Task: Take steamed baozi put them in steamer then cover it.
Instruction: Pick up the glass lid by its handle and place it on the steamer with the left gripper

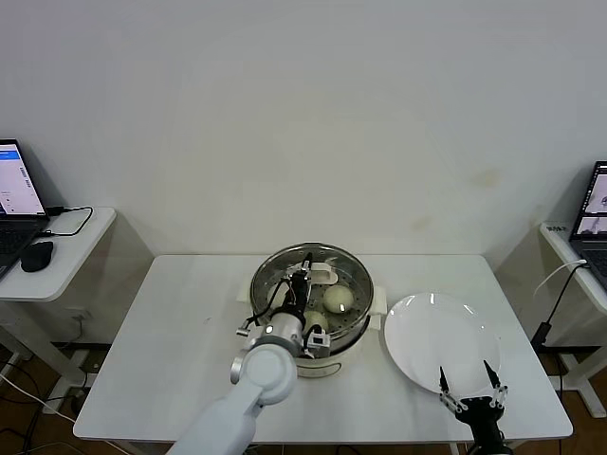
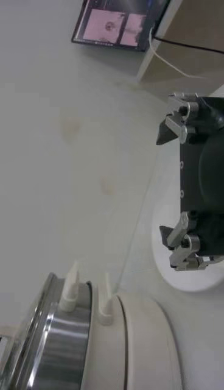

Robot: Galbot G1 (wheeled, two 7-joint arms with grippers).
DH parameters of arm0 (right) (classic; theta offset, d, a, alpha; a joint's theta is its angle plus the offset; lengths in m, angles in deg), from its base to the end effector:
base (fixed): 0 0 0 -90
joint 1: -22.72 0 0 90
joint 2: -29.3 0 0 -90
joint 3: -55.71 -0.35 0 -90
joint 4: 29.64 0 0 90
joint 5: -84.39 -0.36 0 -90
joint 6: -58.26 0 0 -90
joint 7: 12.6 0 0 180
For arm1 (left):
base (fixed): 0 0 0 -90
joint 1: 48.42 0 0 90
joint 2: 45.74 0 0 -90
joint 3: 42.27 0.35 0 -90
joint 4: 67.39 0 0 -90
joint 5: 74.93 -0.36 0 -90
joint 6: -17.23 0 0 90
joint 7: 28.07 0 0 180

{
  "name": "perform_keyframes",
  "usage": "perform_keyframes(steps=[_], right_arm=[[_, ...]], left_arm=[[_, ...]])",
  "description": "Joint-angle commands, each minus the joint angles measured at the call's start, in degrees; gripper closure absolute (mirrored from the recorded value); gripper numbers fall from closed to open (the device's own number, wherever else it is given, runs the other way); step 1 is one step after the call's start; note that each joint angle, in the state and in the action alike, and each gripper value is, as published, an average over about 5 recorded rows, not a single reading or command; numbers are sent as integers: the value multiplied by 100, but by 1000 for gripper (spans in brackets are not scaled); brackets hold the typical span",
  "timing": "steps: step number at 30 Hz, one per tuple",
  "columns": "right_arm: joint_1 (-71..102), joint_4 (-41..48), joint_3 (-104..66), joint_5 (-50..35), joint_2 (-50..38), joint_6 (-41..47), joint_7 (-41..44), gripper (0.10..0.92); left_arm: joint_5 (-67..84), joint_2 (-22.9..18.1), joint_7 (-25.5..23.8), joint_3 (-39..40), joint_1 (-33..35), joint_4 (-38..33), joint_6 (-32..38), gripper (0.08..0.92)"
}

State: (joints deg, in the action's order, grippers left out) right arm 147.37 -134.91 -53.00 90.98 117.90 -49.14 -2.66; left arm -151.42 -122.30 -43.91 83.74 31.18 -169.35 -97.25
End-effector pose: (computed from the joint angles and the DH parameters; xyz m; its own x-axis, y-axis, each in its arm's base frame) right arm 0.1271 -0.1176 -0.3946 -0.9960 0.0609 0.0656 0.0385 0.9530 -0.3004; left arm 0.3372 -0.1374 -0.2594 -0.9696 0.2381 0.0569 0.0619 0.0134 0.9980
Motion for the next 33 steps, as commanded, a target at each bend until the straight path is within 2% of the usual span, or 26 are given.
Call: perform_keyframes(steps=[1,23,28,33], right_arm=[[-5,11,10,5,-3,-1,1,203],[8,38,48,45,3,-31,2,203],[2,49,66,55,5,-31,3,203],[-1,50,73,68,-2,-24,9,203]], left_arm=[[-17,-10,21,-21,20,53,17,861],[83,-45,91,-2,170,-155,73,848],[181,13,191,-61,298,-456,80,726],[577,317,345,-213,811,-1177,108,588]])
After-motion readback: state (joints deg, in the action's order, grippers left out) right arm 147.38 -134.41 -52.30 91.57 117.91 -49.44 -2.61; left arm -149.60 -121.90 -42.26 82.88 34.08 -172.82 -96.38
